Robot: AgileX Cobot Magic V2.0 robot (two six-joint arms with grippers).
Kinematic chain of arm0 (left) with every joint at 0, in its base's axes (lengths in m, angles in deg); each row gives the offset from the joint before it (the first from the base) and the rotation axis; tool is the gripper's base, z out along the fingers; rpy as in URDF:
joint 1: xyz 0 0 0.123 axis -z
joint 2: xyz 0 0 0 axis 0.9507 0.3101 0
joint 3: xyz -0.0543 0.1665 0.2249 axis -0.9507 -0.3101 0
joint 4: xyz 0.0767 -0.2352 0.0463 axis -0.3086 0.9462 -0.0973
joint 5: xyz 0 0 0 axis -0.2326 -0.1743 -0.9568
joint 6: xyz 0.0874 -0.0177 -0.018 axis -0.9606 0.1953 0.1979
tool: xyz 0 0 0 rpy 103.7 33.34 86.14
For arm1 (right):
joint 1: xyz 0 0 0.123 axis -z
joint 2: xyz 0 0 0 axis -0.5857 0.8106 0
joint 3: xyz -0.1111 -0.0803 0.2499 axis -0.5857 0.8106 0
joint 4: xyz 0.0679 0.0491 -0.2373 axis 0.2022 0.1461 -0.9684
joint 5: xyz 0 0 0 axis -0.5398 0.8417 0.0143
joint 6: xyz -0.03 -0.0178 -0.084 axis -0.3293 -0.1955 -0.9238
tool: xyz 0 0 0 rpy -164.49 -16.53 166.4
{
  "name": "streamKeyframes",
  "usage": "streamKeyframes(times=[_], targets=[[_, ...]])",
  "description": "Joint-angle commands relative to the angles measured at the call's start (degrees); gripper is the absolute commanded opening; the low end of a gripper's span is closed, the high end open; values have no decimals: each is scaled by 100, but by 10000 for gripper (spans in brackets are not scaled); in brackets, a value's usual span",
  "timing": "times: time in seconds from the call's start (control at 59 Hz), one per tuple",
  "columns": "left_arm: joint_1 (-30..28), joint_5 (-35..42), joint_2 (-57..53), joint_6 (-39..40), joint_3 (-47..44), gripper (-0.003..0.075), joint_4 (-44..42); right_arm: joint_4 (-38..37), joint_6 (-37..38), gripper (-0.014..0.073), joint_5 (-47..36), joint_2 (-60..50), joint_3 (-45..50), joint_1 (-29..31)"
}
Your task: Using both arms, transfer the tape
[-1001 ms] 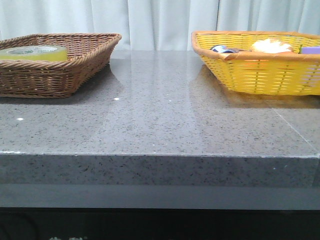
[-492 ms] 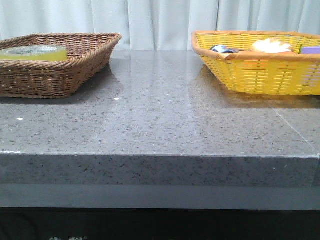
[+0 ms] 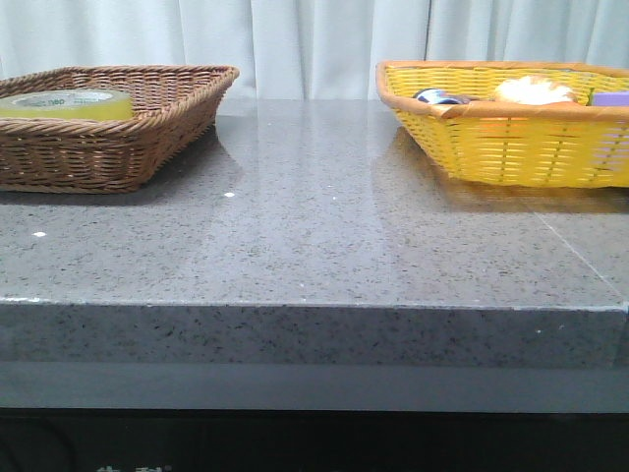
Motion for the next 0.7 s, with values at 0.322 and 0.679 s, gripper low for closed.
streamKeyframes(times=[0.322,0.679], targets=[[-18,532,-111,47,-222,-20,58,24,-42,-70,-486,-1496,1511,45],[-18,532,-100,47,-222,-20,58,24,-42,-70,-505,-2564,2541,45]])
